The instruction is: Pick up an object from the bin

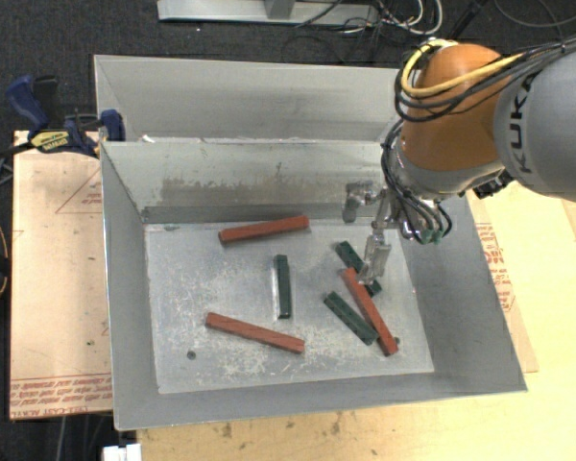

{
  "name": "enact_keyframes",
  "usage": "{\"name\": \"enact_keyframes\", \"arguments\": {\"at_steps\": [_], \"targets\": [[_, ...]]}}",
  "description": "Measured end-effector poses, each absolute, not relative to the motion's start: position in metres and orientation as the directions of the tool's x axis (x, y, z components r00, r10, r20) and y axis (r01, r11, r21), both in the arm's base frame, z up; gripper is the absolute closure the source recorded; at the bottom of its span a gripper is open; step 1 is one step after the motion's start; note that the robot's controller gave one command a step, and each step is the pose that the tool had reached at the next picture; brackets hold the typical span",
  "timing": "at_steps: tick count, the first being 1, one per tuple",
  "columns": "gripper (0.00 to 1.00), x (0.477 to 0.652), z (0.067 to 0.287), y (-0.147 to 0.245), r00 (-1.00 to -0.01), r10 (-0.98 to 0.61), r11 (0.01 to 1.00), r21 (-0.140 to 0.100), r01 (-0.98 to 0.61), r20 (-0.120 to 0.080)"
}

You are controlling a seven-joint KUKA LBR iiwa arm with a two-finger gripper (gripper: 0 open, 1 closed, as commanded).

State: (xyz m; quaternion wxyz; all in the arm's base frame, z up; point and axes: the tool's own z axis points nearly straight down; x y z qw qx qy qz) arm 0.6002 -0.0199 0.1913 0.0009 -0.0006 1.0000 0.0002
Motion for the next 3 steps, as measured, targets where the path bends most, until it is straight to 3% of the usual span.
{"name": "enact_keyframes", "arguments": {"at_steps": [1, 2, 3], "targets": [[0.0, 0.6, 0.191, -0.02, -1.0, -0.001, 1.0, 0.0, -0.001, -0.002], [0.0, 0.587, 0.15, -0.032, -0.999, -0.031, 1.0, 0.0, -0.031, -0.01], [0.0, 0.605, 0.091, -0.033, -1.0, 0.014, 1.0, 0.0, 0.014, -0.008]]}}
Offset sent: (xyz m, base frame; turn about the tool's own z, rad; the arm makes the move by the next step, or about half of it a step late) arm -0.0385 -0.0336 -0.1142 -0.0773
